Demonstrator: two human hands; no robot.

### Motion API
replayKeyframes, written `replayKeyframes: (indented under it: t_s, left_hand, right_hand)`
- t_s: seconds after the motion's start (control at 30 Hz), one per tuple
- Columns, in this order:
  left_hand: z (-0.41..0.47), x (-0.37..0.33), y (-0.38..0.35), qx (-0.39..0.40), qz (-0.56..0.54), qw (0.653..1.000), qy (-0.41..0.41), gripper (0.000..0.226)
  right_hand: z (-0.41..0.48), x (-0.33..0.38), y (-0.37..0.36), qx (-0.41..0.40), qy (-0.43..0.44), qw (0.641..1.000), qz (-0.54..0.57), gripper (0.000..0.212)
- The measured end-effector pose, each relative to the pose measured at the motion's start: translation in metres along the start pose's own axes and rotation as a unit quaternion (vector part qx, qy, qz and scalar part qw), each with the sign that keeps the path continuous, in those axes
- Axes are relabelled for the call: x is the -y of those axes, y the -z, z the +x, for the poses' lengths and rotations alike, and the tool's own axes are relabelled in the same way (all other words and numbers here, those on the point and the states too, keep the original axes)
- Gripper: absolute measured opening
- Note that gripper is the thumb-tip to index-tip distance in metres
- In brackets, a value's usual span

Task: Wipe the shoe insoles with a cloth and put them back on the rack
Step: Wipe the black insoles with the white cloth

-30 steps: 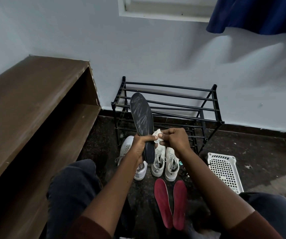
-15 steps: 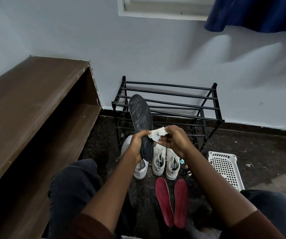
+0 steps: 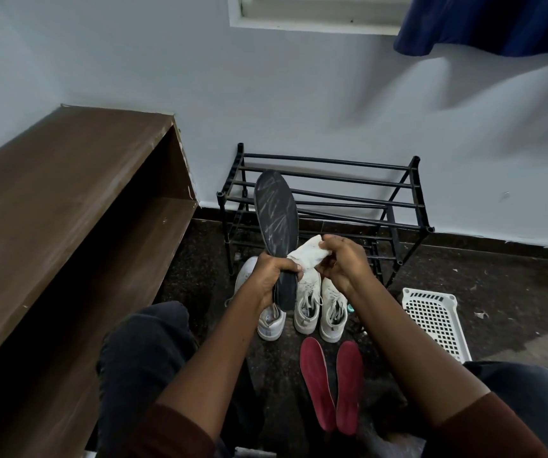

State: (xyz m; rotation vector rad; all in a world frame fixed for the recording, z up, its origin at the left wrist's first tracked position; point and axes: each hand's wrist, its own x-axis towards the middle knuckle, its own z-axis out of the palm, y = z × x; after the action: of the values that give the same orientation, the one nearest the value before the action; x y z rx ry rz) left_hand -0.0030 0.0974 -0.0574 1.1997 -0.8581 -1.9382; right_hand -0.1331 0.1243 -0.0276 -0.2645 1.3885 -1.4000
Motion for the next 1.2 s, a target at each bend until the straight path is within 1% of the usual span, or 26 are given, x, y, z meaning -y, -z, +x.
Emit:
replayKeyframes:
  t_s: [0.07,0.13,0.17,0.2,0.23,0.27,0.3,0.33,0.37,0.4,0.43,0.47,0.5,0.53,0.6,0.67,0.73,0.83,0.9,0.93,1.0,1.03,1.1,1.13,1.2]
  left_hand:
    - [0.000,0.000,0.004,0.027,0.005,0.999,0.019,0.014]
    - [-0.001,0.001,0.008,0.070,-0.028,0.996,0.044,0.014]
    - [-0.002,0.001,0.009,0.091,-0.056,0.993,0.052,0.018]
    - [-0.003,0.001,0.010,0.109,-0.095,0.988,0.049,0.027]
    - [-0.002,0.000,0.010,0.122,-0.143,0.981,0.040,0.036]
    - [-0.003,-0.001,0.011,0.132,-0.193,0.972,0.031,0.040]
    - [-0.004,-0.003,0.011,0.146,-0.234,0.961,0.025,0.041]
    - [-0.004,-0.003,0.011,0.157,-0.262,0.952,0.024,0.042]
    - [-0.004,-0.003,0.012,0.165,-0.282,0.945,0.025,0.045]
    - [-0.003,-0.002,0.013,0.171,-0.293,0.940,0.025,0.046]
    - [-0.003,-0.002,0.013,0.184,-0.300,0.936,0.025,0.047]
    - [-0.003,-0.002,0.014,0.199,-0.304,0.931,0.026,0.050]
    - [-0.003,0.000,0.014,0.219,-0.306,0.926,0.026,0.056]
    - [-0.003,0.000,0.015,0.238,-0.312,0.920,0.024,0.060]
    - [-0.002,0.002,0.016,0.269,-0.341,0.900,0.019,0.058]
    - [0.001,0.006,0.018,0.273,-0.365,0.890,0.024,0.056]
    - [0.000,0.006,0.018,0.267,-0.359,0.894,0.018,0.059]
    - [0.003,0.004,0.016,0.215,-0.351,0.911,0.015,0.067]
    - [0.004,0.002,0.015,0.196,-0.334,0.921,0.042,0.064]
    - [0.005,0.002,0.015,0.192,-0.320,0.926,0.054,0.066]
    - [0.003,0.004,0.015,0.188,-0.289,0.937,0.061,0.073]
    - [0.002,0.006,0.015,0.187,-0.276,0.941,0.063,0.074]
    - [0.001,0.011,0.014,0.178,-0.261,0.946,0.067,0.073]
    - [0.001,0.014,0.015,0.174,-0.255,0.949,0.068,0.071]
    - [0.000,0.018,0.014,0.164,-0.245,0.953,0.068,0.061]
  right_hand:
    - [-0.001,0.002,-0.004,-0.003,0.009,1.000,0.018,0.019]
    - [-0.002,0.004,-0.008,0.003,0.037,0.999,0.032,0.017]
    - [-0.002,0.006,-0.010,0.010,0.067,0.997,0.031,0.016]
    - [-0.002,0.007,-0.012,0.018,0.105,0.994,0.018,0.015]
    - [-0.003,0.008,-0.013,0.024,0.152,0.988,-0.013,0.013]
    - [-0.005,0.010,-0.014,0.023,0.207,0.975,-0.072,0.016]
    - [-0.006,0.011,-0.015,0.013,0.270,0.951,-0.151,0.021]
    - [-0.009,0.010,-0.016,0.003,0.344,0.909,-0.237,0.025]
    - [-0.011,0.008,-0.017,0.006,0.421,0.851,-0.315,0.025]
    - [-0.015,0.003,-0.018,0.029,0.488,0.787,-0.377,0.021]
    - [-0.018,-0.005,-0.019,0.063,0.534,0.726,-0.428,0.015]
    - [-0.021,-0.014,-0.020,0.097,0.555,0.678,-0.472,0.011]
    - [-0.025,-0.022,-0.020,0.120,0.563,0.646,-0.502,0.011]
    - [-0.028,-0.029,-0.020,0.134,0.563,0.632,-0.515,0.014]
    - [-0.034,-0.037,-0.018,0.159,0.567,0.631,-0.506,0.022]
    - [-0.038,-0.040,-0.014,0.195,0.562,0.629,-0.501,0.022]
    - [-0.043,-0.040,-0.008,0.228,0.544,0.636,-0.497,0.020]
    - [-0.046,-0.035,-0.001,0.259,0.522,0.649,-0.490,0.026]
    - [-0.045,-0.032,-0.003,0.230,0.519,0.668,-0.481,0.025]
    - [-0.043,-0.032,-0.006,0.194,0.527,0.667,-0.489,0.020]
    - [-0.041,-0.034,-0.013,0.099,0.534,0.642,-0.541,0.010]
    - [-0.041,-0.035,-0.016,0.076,0.506,0.632,-0.582,0.011]
    - [-0.041,-0.034,-0.018,0.076,0.434,0.610,-0.659,0.016]
    - [-0.042,-0.033,-0.019,0.079,0.420,0.598,-0.678,0.017]
    - [-0.046,-0.029,-0.020,0.069,0.428,0.589,-0.682,0.013]
